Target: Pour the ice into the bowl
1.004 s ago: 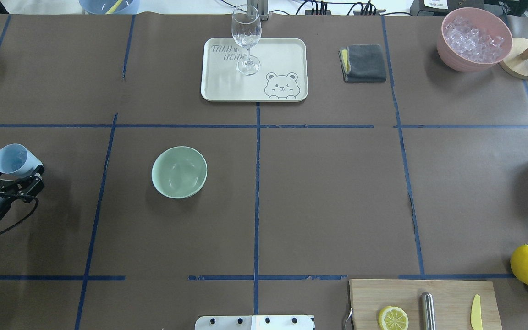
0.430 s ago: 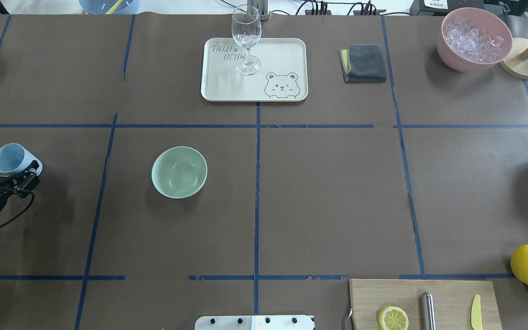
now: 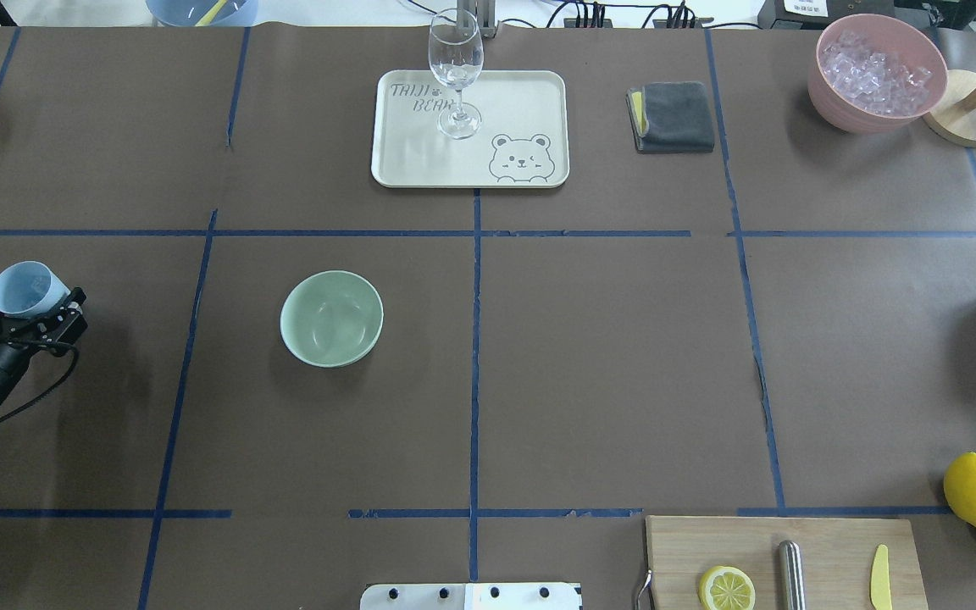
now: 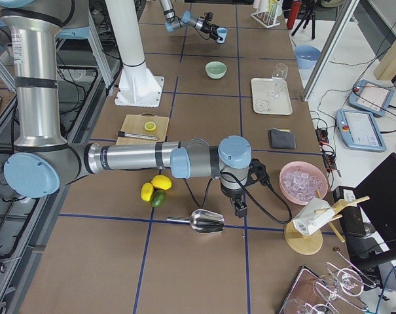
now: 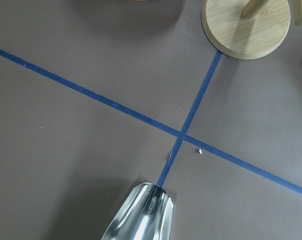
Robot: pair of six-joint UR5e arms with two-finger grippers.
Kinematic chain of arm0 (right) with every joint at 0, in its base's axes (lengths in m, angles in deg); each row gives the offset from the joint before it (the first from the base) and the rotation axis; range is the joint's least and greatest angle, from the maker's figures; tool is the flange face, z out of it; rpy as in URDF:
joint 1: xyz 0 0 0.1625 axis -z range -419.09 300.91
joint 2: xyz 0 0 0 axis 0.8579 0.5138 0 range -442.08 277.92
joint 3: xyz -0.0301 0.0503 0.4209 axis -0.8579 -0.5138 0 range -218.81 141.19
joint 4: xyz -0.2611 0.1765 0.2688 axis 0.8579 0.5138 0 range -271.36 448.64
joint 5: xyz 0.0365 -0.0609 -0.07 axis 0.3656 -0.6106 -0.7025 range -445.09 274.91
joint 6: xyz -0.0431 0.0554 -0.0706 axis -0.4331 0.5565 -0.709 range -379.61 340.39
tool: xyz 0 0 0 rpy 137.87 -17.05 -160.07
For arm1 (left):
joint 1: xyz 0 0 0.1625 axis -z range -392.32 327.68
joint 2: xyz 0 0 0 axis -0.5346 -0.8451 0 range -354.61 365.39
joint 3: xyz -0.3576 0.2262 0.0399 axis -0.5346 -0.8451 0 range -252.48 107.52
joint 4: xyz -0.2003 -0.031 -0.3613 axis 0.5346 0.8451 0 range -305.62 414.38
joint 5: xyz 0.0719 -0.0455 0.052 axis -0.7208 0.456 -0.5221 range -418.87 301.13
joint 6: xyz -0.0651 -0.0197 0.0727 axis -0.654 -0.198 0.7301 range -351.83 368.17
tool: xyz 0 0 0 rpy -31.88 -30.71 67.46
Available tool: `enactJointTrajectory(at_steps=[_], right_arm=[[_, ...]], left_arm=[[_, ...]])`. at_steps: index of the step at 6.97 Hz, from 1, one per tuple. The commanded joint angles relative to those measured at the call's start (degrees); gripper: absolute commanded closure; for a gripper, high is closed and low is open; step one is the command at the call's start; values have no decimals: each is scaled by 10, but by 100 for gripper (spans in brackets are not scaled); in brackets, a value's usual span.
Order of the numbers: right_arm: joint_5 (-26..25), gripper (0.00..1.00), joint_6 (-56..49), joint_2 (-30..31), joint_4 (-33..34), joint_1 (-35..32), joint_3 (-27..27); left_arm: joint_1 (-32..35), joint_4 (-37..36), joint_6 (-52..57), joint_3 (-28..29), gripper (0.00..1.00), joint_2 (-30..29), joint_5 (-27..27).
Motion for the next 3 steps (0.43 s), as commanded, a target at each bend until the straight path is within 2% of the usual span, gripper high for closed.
enactJointTrajectory(at_steps=[1, 2, 3], right_arm=[[0, 0, 1, -1, 0, 0, 0], [0, 0, 1, -1, 0, 0, 1], [0, 0, 1, -1, 0, 0, 1]], left_arm=[[0, 0, 0, 11, 23, -3, 0], [0, 0, 1, 19, 43, -3, 0], [0, 1, 7, 18, 73, -3, 2]])
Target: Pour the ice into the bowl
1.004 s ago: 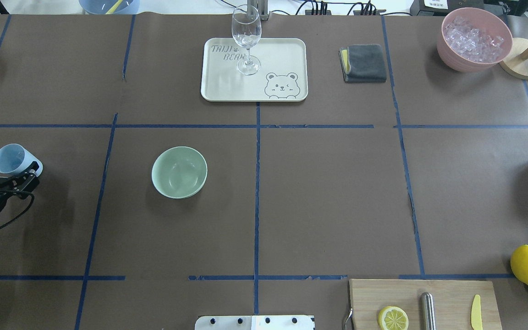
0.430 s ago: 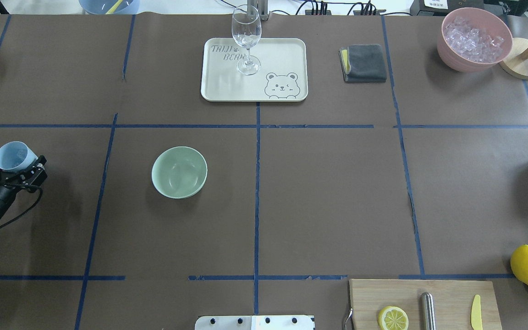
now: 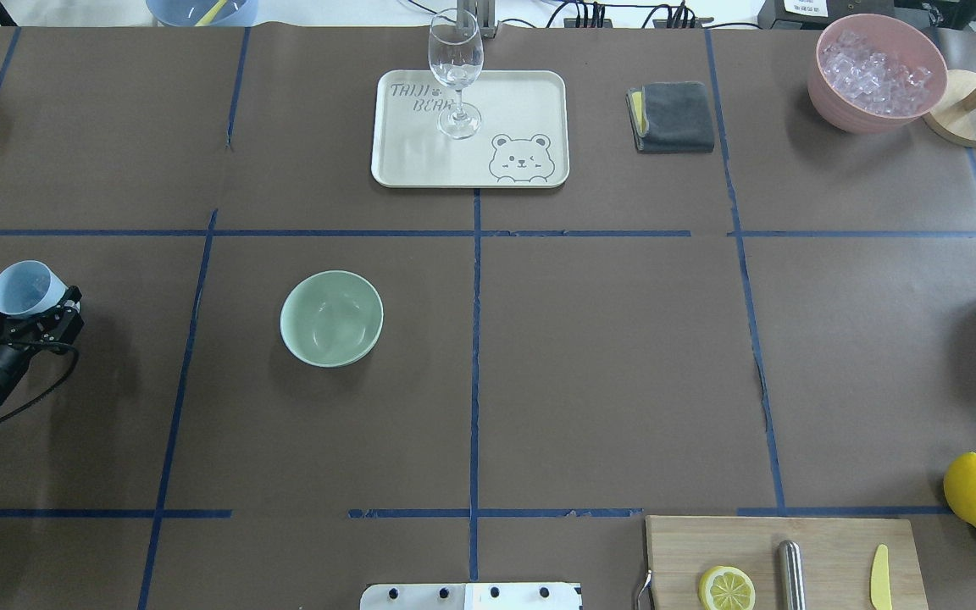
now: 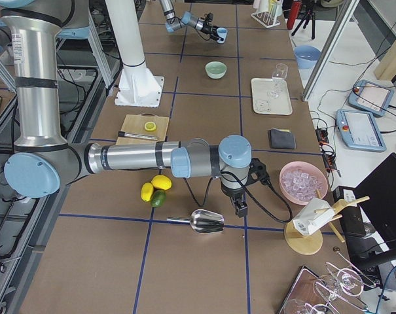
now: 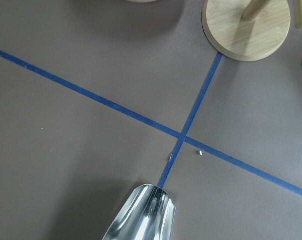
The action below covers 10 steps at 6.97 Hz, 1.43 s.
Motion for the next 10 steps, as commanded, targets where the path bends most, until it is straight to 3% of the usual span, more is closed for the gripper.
enactJointTrajectory(at_steps=[1, 2, 4, 6, 7, 10], right_arm=[[0, 0, 0, 0, 1, 0, -1], [0, 0, 0, 0, 1, 0, -1], [0, 0, 0, 1, 1, -1, -1], [0, 0, 0, 2, 1, -1, -1], [0, 0, 0, 3, 1, -1, -1], [-2, 0, 27, 14, 6, -3, -1]], left_arm=[[2, 1, 12, -15, 95, 1, 9], [17, 6, 80, -50, 100, 4, 50], [44, 2, 222, -100, 100, 3, 56], [50, -2, 264, -152, 100, 1, 118], [49, -20, 283, -168, 100, -10, 123], [46, -185, 392, -204, 100, -72, 97]])
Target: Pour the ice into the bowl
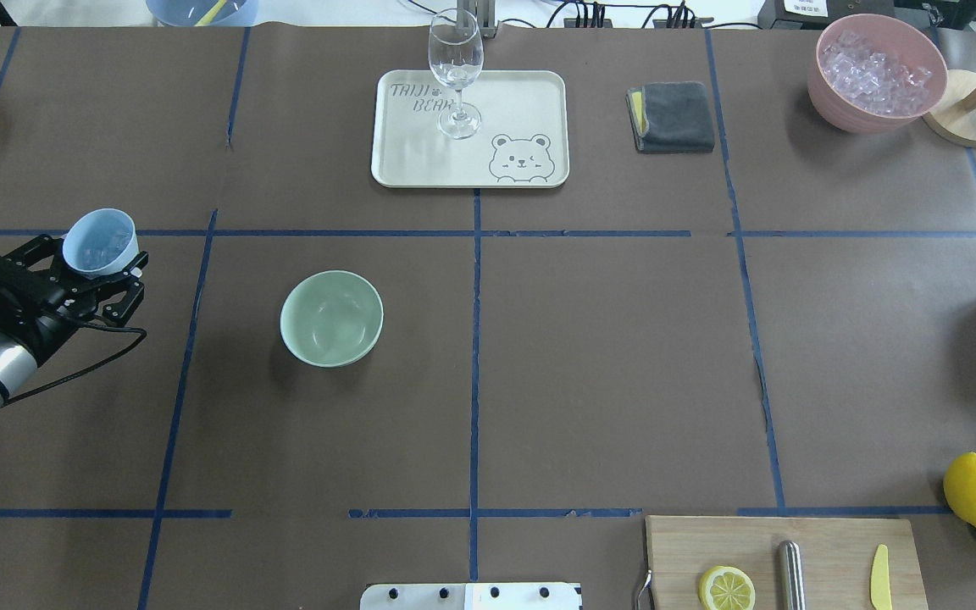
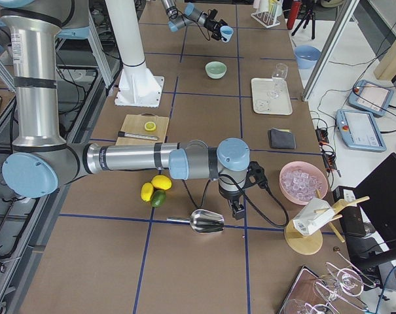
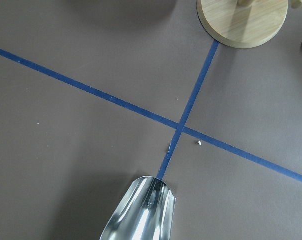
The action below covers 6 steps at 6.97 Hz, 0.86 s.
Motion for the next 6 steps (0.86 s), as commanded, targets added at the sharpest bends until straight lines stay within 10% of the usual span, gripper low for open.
enactJointTrajectory(at_steps=[1, 6], right_arm=[[-1, 0, 12, 6, 0, -2, 0], [-2, 0, 20, 12, 1, -5, -2]], left_arm=[[-4, -133, 50, -9, 100, -81, -50], [-97, -218, 304, -9, 100, -142, -153]])
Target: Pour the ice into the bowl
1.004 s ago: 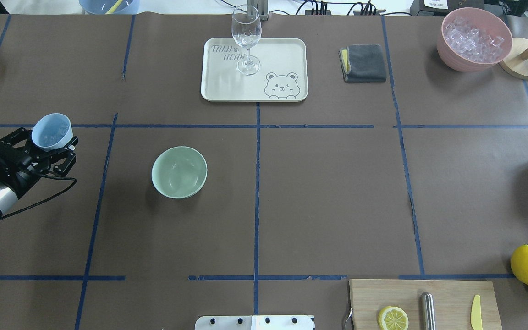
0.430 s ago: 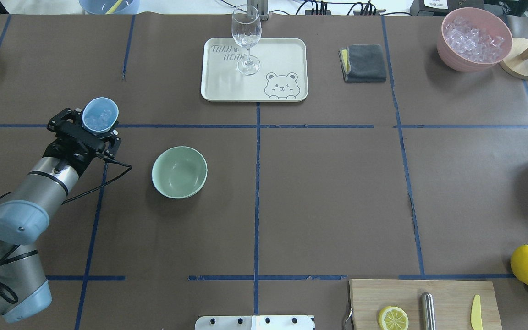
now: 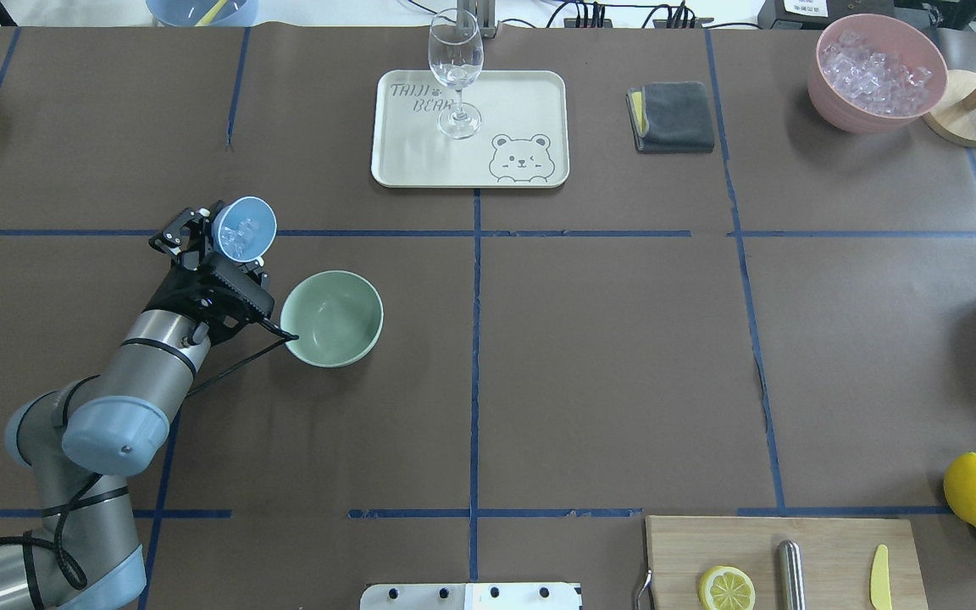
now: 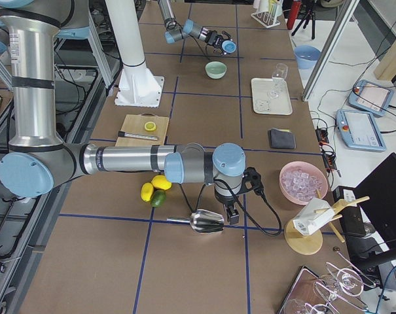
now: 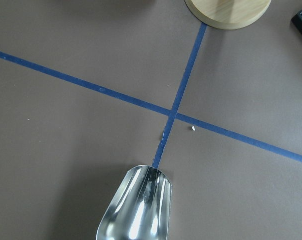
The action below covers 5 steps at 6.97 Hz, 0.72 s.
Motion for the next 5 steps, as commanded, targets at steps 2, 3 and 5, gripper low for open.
enactJointTrajectory(at_steps=[2, 3, 5], right_arm=[[0, 0, 5, 1, 1, 0, -1], [0, 0, 8, 1, 1, 0, -1], [0, 0, 8, 1, 1, 0, -1]], left_arm=[[-48, -2, 129, -2, 100, -1, -37], [-48, -1, 182, -5, 100, 0, -36], [-48, -1, 292, -22, 100, 1, -37]])
